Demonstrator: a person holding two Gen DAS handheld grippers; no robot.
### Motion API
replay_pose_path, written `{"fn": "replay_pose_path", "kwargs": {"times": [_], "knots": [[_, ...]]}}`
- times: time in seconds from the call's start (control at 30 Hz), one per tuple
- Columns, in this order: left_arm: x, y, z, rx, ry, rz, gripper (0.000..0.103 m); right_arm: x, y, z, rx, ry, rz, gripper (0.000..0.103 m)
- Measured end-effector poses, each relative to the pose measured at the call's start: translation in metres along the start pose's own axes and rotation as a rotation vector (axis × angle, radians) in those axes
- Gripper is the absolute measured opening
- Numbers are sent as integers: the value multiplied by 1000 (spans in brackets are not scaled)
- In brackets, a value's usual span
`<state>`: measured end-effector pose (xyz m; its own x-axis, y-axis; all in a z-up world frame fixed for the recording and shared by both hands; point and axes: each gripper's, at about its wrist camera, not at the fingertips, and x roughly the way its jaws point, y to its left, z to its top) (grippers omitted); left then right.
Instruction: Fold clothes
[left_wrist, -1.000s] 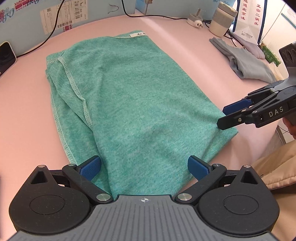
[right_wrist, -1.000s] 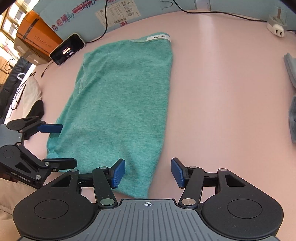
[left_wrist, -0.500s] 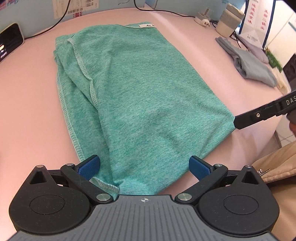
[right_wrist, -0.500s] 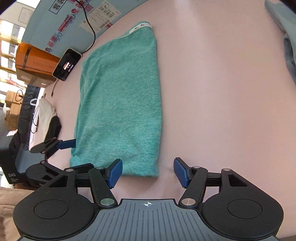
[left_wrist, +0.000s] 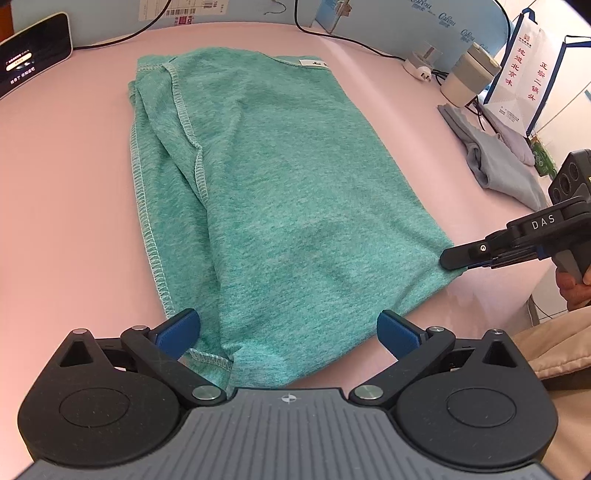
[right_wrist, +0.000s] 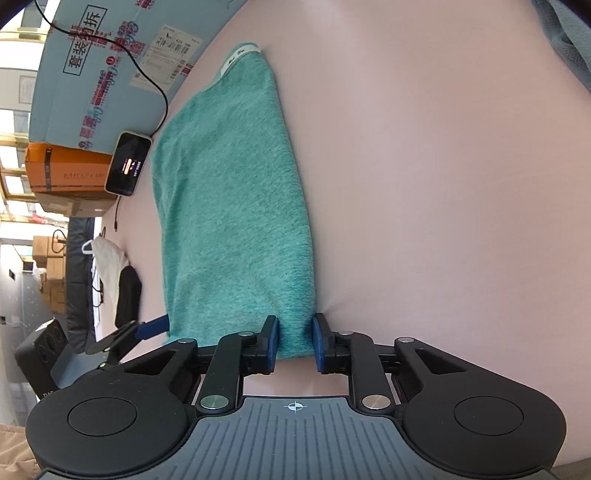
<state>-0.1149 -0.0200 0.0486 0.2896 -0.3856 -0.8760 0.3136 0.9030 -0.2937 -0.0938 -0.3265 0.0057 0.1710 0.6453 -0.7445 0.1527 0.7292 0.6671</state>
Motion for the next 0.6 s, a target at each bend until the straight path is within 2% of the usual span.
{"fn": "replay_pose_path", "kwargs": {"times": [0.13, 0.33, 0.47, 0.6], "knots": [[-12, -13, 6, 87, -43, 20, 103, -10, 0, 1, 43, -22, 73, 9], [-9, -39, 17, 248, -71, -30, 103, -10, 9, 16, 142, -41, 219, 9], [-5, -56, 20, 330, -80, -48, 103, -7, 20, 29, 147, -44, 258, 8], [-7, -62, 19, 355, -100, -48, 103, -7, 25, 38, 155, -66, 280, 8]]}}
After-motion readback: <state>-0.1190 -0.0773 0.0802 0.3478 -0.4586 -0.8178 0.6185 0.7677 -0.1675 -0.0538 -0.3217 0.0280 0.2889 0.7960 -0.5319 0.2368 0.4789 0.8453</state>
